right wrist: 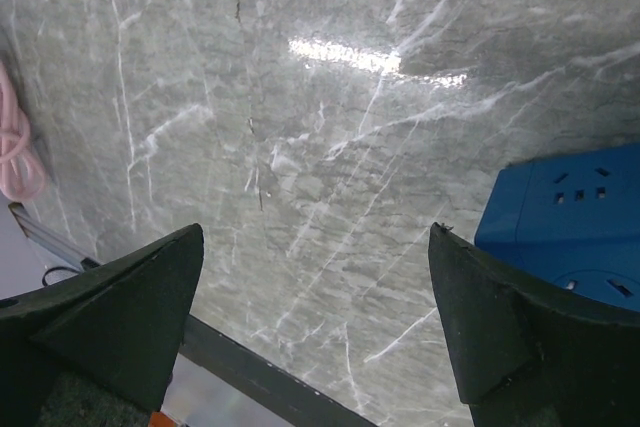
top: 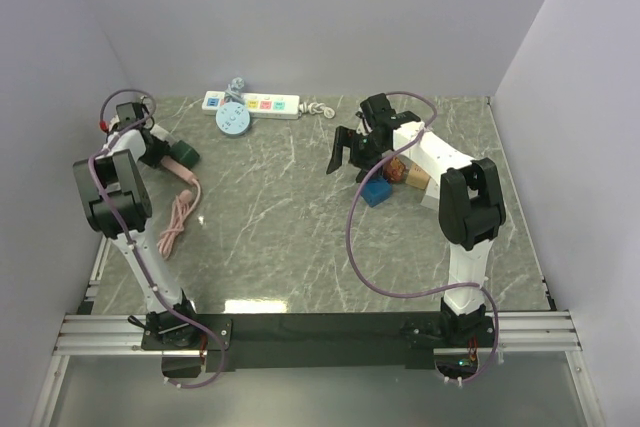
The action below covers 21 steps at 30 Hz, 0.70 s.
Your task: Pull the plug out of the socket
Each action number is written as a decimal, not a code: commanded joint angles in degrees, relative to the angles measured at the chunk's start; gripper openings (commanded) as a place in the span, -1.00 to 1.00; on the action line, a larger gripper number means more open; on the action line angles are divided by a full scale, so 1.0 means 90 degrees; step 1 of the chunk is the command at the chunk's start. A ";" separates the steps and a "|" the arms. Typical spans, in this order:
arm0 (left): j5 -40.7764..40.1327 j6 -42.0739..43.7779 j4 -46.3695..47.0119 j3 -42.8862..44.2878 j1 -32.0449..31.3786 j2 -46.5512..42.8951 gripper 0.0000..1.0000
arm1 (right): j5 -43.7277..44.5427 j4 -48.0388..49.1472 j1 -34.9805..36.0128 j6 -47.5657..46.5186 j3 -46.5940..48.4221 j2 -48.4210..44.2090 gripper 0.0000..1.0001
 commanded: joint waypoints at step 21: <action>0.3149 0.0146 0.1816 -0.2857 -0.3000 -0.2301 -0.99 | -0.2576 0.2832 0.1212 0.0805 -0.1016 -0.0565 1.00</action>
